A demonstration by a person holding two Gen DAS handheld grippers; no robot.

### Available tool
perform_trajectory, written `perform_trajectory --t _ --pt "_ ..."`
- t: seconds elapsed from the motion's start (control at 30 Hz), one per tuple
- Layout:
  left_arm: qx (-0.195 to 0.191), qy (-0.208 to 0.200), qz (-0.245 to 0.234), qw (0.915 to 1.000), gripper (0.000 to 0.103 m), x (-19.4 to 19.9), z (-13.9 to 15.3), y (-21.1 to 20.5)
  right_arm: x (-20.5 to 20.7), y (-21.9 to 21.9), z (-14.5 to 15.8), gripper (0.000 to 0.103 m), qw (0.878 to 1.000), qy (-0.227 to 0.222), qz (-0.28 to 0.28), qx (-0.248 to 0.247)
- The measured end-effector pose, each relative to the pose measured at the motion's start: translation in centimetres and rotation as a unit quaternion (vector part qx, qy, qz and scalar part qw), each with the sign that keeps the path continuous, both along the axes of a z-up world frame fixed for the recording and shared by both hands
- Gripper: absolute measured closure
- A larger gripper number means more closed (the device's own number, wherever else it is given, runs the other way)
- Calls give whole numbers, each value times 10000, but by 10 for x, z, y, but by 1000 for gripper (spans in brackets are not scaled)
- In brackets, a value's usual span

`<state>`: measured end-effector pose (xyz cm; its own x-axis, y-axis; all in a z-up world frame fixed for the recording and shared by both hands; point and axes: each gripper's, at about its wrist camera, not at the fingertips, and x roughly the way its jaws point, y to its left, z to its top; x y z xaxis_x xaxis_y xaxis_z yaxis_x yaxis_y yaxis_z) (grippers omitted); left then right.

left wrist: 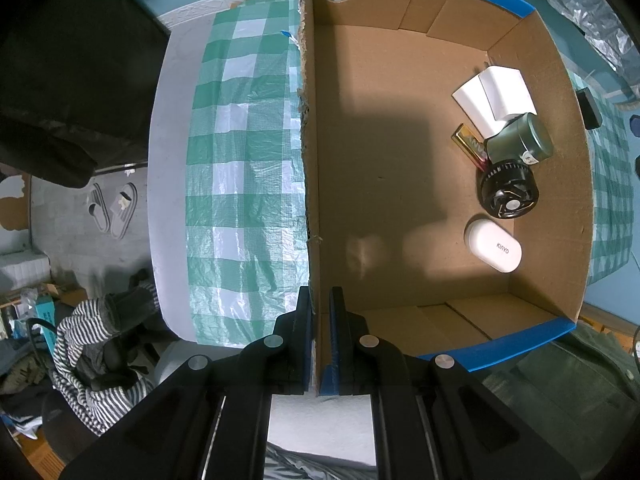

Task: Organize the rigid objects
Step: 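Move the right gripper back over the white octagonal PASA device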

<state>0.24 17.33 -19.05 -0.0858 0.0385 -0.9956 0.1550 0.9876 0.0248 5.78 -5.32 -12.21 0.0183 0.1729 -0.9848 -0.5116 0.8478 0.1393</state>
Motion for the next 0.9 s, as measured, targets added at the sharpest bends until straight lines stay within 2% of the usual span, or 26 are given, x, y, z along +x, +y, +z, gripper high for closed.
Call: perform_trajectory --t 0.27,0.5,0.63,0.83,0.9 --pt "13 2 -21 10000 96 0 1 -1 2 -41 5 41 9988 22 -497 -37" --pt "4 9 -9 10000 96 1 2 -1 6 -99 -15 41 9909 306 -1302 -161" --pt "4 9 0 10000 96 1 3 -2 9 -137 -34 41 9799 495 -1901 -339" --pt "6 17 23 10000 96 2 5 -2 18 -181 -63 41 9577 792 -2746 -323" --pt "12 17 14 10000 96 2 5 -2 22 -194 -75 36 9472 906 -3061 -293"
